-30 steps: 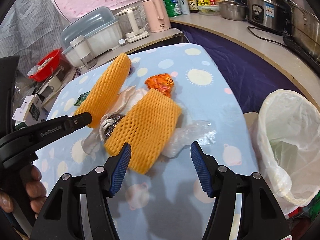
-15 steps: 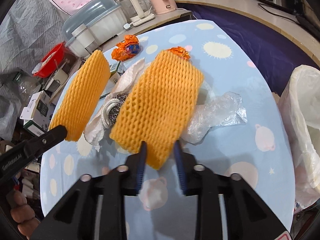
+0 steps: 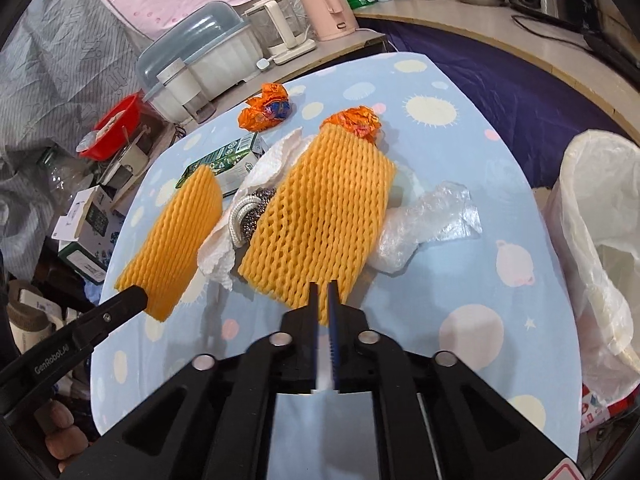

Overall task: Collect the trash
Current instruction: 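Grasp one orange foam net with the left tool while the right tool grasps another, then carry both orange foam nets over the bin and open both tools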

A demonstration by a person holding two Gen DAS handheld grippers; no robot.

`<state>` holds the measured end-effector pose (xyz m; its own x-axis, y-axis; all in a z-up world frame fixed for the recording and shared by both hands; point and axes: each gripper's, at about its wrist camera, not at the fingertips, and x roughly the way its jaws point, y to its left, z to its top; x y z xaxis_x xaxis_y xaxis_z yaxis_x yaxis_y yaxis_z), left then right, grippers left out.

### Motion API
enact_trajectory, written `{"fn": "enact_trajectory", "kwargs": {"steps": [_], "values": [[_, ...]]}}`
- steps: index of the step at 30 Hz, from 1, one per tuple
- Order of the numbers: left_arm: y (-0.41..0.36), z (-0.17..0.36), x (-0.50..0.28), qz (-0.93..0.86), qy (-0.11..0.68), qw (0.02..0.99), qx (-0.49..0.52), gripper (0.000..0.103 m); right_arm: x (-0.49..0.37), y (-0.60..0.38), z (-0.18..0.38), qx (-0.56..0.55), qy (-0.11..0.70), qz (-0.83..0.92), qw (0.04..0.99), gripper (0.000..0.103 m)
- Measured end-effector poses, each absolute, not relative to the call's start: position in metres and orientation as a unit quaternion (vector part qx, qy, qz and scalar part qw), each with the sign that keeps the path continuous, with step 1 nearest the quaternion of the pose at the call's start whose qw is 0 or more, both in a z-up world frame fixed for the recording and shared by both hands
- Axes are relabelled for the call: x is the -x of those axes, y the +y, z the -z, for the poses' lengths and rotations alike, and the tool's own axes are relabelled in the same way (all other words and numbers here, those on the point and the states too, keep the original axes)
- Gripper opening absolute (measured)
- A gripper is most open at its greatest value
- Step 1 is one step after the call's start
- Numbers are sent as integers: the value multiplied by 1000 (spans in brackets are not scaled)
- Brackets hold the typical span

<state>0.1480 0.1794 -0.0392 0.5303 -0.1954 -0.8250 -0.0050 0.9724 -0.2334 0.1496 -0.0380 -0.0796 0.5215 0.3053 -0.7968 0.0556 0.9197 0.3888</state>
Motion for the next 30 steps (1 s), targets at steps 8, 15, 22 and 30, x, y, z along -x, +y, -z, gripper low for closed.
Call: {"fn": "enact_trajectory", "kwargs": {"steps": [8, 15, 22, 30], "values": [[185, 50, -142, 45, 493, 863, 102, 11, -163, -36, 106, -236, 505, -107, 823, 52], [188, 54, -143, 38, 498, 861, 100, 11, -173, -40, 115, -284, 501, -139, 806, 17], [184, 40, -140, 38, 481, 871, 95, 11, -159, -48, 79, -268, 461, -140, 834, 10], [173, 5, -130, 54, 449, 887, 93, 11, -132, -80, 30, -242, 403, -100, 877, 10]]}}
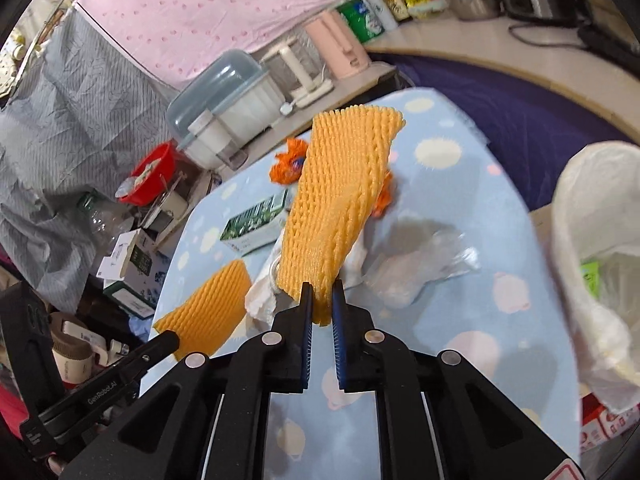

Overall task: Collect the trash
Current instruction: 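Carry both orange foam nets over the bin and open both tools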

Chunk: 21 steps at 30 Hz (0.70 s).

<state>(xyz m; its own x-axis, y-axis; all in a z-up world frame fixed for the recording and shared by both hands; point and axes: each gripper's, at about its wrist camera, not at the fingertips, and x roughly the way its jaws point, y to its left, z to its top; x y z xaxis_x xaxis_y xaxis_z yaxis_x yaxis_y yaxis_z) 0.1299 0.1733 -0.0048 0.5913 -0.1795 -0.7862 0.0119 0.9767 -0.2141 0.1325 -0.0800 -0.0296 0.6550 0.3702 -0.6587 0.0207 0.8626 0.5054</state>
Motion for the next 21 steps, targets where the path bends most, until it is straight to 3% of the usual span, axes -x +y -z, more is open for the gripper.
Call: {"fn": "enact_trajectory", "kwargs": {"steps": [9, 21], "values": [[135, -37, -117, 98, 411, 903, 78, 10, -99, -150, 8, -248, 367, -30, 896, 10], [6, -58, -106, 214, 395, 893, 16, 10, -40, -263, 38, -302, 357, 71, 881, 10]]}}
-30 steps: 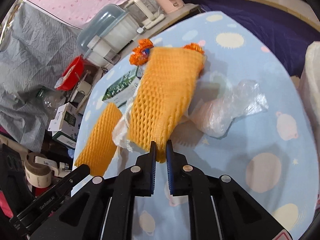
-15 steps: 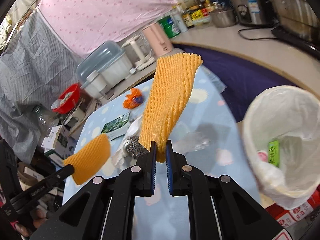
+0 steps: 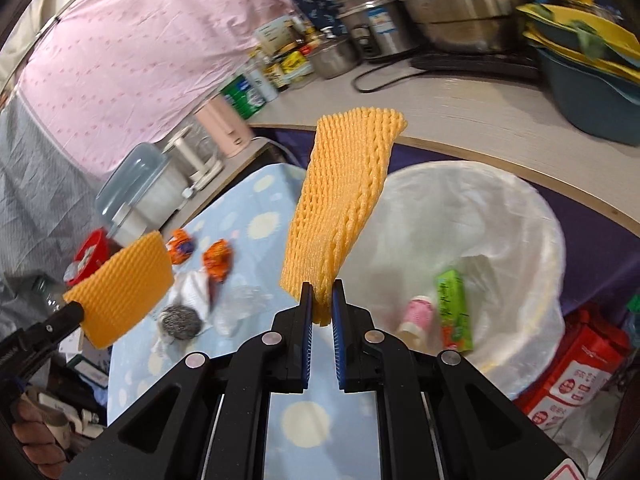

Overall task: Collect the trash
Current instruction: 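Carry both orange foam nets over the bin and open both tools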

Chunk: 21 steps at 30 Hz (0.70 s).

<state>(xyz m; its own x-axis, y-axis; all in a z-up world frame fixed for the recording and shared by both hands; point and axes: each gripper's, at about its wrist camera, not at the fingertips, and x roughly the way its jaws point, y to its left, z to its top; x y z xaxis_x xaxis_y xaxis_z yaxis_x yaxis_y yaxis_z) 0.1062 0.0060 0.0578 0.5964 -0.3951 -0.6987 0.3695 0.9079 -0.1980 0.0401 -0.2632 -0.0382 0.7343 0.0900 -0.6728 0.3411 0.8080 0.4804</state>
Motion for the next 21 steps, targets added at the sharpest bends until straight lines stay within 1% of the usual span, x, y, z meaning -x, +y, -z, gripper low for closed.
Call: {"fn": "enact_trajectory", "kwargs": {"steps": [9, 18, 21], "values": [[-93, -46, -101, 293, 406, 865, -26, 10, -17, -314, 72, -331, 372, 116, 860, 10], [-145, -18, -106, 308, 428, 848, -55, 10, -14, -325, 87, -339, 379, 126, 852, 10], [-155, -10, -110, 307, 432, 846, -61, 11, -16, -327, 87, -340, 381, 129, 850, 14]]}}
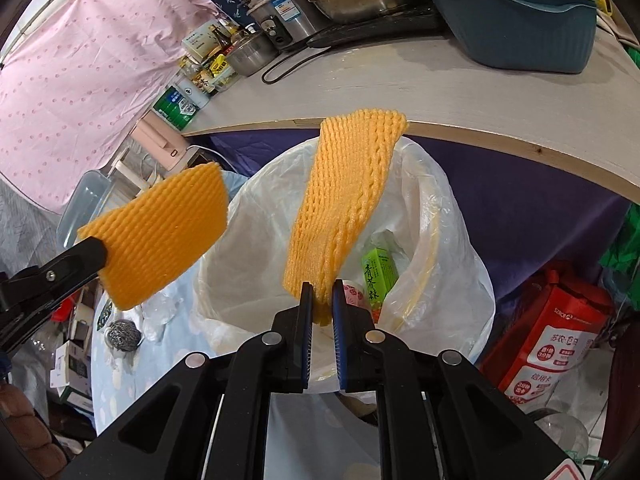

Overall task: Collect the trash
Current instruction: 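Carry both orange foam nets over the bin and open both tools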

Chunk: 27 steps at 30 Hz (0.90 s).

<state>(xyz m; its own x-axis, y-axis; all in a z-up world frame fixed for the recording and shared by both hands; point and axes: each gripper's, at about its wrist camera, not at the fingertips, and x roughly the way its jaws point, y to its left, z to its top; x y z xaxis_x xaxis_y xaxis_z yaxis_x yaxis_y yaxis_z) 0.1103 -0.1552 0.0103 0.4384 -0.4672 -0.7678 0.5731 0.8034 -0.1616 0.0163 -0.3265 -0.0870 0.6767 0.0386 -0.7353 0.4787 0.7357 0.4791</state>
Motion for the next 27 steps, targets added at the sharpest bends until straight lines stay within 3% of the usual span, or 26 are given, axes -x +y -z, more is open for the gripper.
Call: {"fn": "enact_trajectory", "kwargs": {"steps": [1, 4, 8, 27], "values": [[-158, -8, -112, 307, 433, 845, -62, 14, -15, -327, 87, -342, 378, 134, 850, 15], [-158, -5, -116, 294, 433, 850, -59, 44, -15, -328, 83, -343, 371, 138, 852, 23], [-150, -7, -120, 281, 434, 855, -46, 51, -10, -330, 74, -341, 354, 147, 858, 36], [-62, -20, -137, 211, 436, 874, 21, 53, -32, -284, 38, -309, 345, 101, 881, 37]]}}
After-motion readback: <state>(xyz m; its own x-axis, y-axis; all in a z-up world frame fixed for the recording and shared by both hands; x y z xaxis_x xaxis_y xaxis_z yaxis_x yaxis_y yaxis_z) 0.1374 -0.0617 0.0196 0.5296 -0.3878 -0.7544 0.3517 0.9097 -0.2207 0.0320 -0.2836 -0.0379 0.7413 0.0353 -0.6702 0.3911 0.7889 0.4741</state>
